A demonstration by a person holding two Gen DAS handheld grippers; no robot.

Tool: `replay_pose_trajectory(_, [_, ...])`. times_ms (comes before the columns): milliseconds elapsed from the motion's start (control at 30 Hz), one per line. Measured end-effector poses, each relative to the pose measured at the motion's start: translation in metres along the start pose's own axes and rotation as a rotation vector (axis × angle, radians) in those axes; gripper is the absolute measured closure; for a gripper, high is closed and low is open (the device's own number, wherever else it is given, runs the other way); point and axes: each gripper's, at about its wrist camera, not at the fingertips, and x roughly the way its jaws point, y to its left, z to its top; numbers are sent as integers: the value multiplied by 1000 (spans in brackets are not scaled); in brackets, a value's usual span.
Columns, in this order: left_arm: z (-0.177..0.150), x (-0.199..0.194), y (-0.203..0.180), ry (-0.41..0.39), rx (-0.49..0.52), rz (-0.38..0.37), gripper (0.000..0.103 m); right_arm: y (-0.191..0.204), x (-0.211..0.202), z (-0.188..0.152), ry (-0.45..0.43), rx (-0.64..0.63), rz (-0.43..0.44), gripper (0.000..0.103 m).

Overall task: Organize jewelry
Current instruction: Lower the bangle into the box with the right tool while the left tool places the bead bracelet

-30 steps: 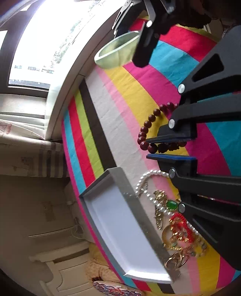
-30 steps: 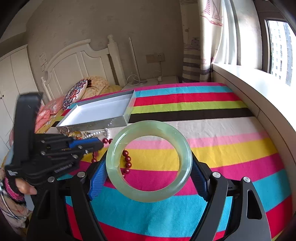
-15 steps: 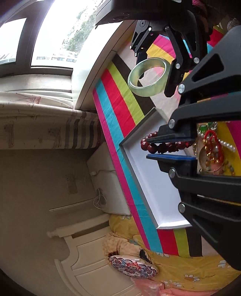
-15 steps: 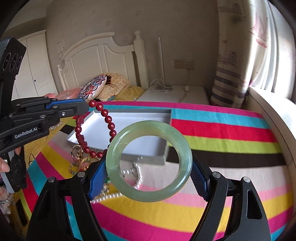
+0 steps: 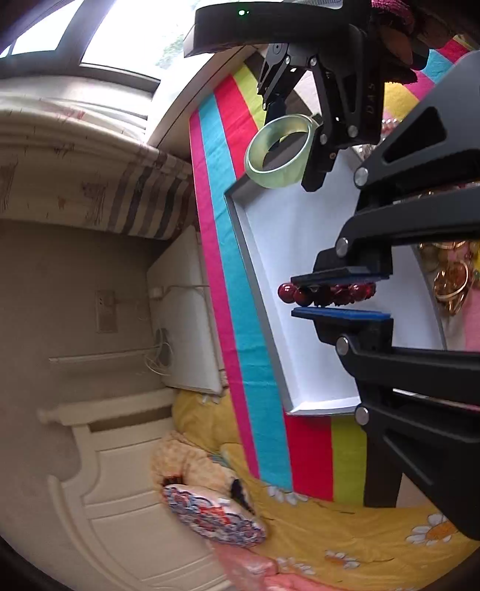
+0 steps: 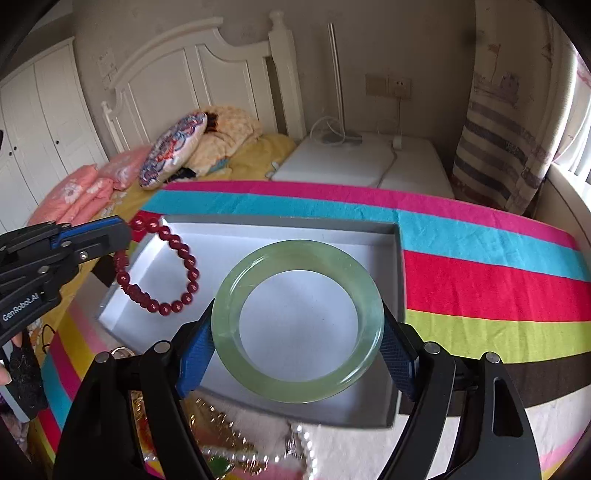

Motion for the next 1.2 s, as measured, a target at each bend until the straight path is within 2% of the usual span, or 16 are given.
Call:
replay_pose_trajectory(267, [-27,35,43,71,-177,-70,92,-7,48,-2,109,-1,-67,25])
replay_pose_trajectory(333, [-36,43,49,104,-210,-76,74,-3,47,-4,92,-35,-96,21])
replay_pose_trajectory(367, [-39,45,52,109,-214,-76,57,-2,46,-4,94,-36,-87,15])
replay_pose_trajectory(400, [-43,46,52,110,-210,-71,50,-2,46,-4,94,-33,-75,12])
replay_pose_trajectory(667, [-70,48,35,153,-135,-46,49,10,34,-29,141,-170,-187,13])
replay_pose_trajectory(767, [-80,44,20,153,-77,-11,44,12,23,-42,140,-159,-189,12])
replay_pose_trajectory(1033, [-110,17,2,154,-55,-31,43,19,-13,-85,106,-110,-218,12])
replay_pose_trajectory(1200, [-133,-3,-11,145,-46,-24,32,29,-35,-112,70,-96,-223,12])
